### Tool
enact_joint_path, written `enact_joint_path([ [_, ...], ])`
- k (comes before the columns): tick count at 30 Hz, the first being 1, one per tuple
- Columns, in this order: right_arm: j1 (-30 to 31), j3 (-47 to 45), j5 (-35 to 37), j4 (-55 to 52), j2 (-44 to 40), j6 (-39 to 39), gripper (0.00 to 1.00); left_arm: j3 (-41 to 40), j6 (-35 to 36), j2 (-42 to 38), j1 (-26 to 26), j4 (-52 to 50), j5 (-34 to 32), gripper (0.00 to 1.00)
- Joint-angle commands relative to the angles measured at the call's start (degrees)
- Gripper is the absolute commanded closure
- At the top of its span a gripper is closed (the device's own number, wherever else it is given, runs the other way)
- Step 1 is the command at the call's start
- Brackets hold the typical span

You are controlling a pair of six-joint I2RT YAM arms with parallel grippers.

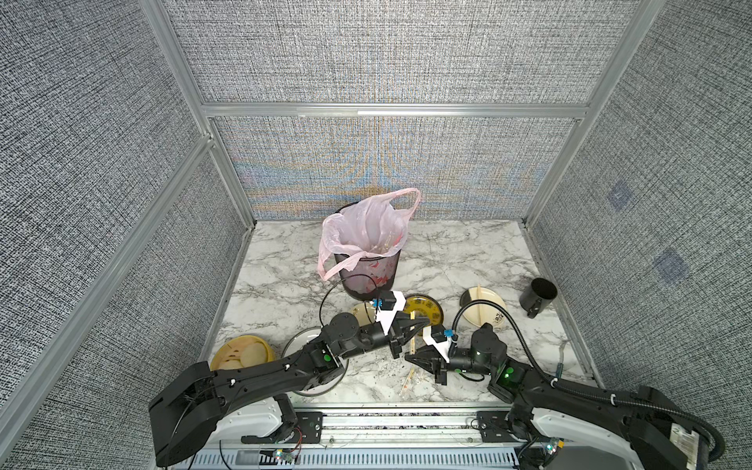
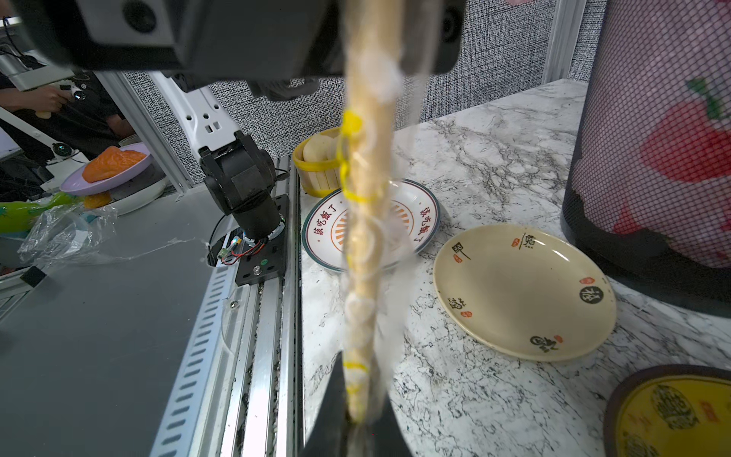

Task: Remove the packaging of disposable chopsticks
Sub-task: Remove the packet bag from the disposable chopsticks.

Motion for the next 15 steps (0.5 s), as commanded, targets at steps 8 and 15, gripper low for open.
enact_joint_path([
  [8, 0.1, 0.2, 1.2, 4.3, -2.5, 0.6, 1.0, -1.0, 0.6, 0.2, 0.0, -1.3, 0.6, 1.0],
  [15, 0.0, 1.5, 1.1, 2.6, -6.8, -0.3, 1.0, -3.6, -0.1, 0.0, 0.0, 0.8, -0.1, 1.0],
])
